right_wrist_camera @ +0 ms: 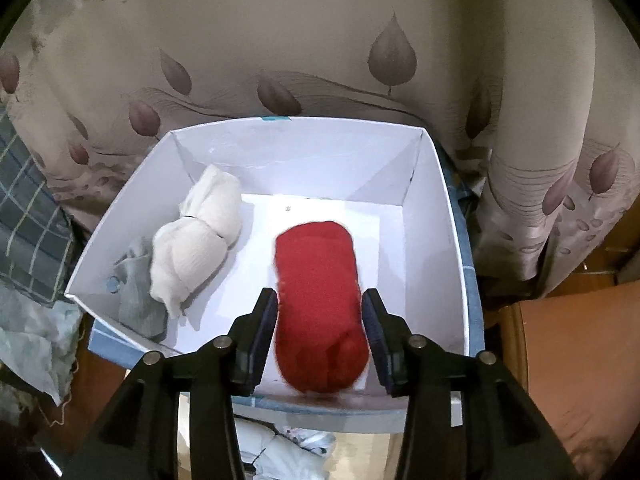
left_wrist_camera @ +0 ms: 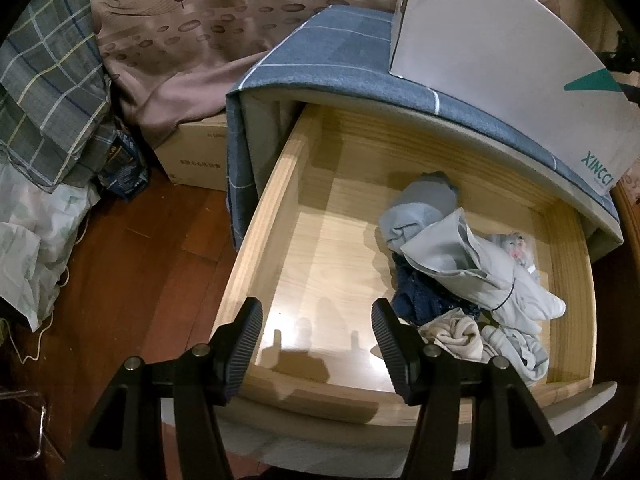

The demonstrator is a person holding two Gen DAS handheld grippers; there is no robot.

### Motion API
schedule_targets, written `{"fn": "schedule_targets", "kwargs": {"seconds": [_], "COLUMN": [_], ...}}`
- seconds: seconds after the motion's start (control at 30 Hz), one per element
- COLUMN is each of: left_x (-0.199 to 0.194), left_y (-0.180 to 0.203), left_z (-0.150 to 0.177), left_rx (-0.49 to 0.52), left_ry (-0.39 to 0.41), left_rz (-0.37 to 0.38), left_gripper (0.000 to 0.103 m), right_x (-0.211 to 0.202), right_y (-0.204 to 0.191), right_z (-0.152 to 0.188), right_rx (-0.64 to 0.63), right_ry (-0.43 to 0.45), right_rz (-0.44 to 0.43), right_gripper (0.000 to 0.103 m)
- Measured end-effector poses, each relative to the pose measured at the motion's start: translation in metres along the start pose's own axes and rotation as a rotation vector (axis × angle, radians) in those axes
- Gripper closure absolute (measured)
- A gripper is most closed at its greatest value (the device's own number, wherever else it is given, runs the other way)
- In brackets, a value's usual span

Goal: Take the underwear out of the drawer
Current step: 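Open the right tool to drop the red underwear into the white box, then move the right tool back into the drawer toward the white garment bundle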

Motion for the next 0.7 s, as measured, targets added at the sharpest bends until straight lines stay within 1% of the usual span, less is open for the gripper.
{"fn": "schedule_targets", "kwargs": {"seconds": [0.1, 0.23, 0.33, 0.4, 0.53, 0.63, 0.67, 0.7], "left_x": [0.000, 0.000, 0.000, 0.000, -0.001, -0.001, -0.001, -0.001], "left_y": [0.000, -0.001, -0.001, -0.001, -0.003, -0.004, -0.005, -0.006], "left_z": [0.000, 0.001, 0.001, 0.001, 0.001, 0.001, 0.001, 0.002], "left_rx": [-0.007, -0.015, -0.014, -0.014, -0.012, -0.014, -0.014, -0.014], "left_ry": [-0.003, -0.004, -0.009, -0.009, -0.009, -0.010, -0.010, -0.010], "left_rz": [0.001, -0.001, -0.001, -0.006, -0.014, -0.019, -0.022, -0.024], "left_gripper": [0.045, 0.045, 0.045, 0.045, 0.045, 0.045, 0.045, 0.045], "right_x": [-0.018, -0.049, -0.071, -0.077, -0.077, -0.064, -0.056, -0.052], "right_y": [-0.005, -0.018, -0.025, -0.029, -0.040, -0.050, -0.055, -0.057], "right_z": [0.001, 0.012, 0.033, 0.046, 0.085, 0.118, 0.132, 0.139], "right_rx": [-0.009, -0.064, -0.103, -0.127, -0.202, -0.273, -0.302, -0.317], "right_ry": [0.027, 0.046, 0.037, 0.024, -0.053, -0.129, -0.168, -0.187], "right_rz": [-0.041, -0.110, -0.159, -0.181, -0.226, -0.239, -0.245, -0.247], "right_gripper": [0.061, 0.061, 0.061, 0.059, 0.058, 0.058, 0.058, 0.058]}}
Point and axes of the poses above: each gripper's, at about its wrist camera, not at the fingertips, and x roughly the way its jaws point, y to its right, z to its underside, the point moved 5 cm from there along x, roughly the way its jaws point, and after that the axes turned 8 degrees about y, right-handed, at the moved point
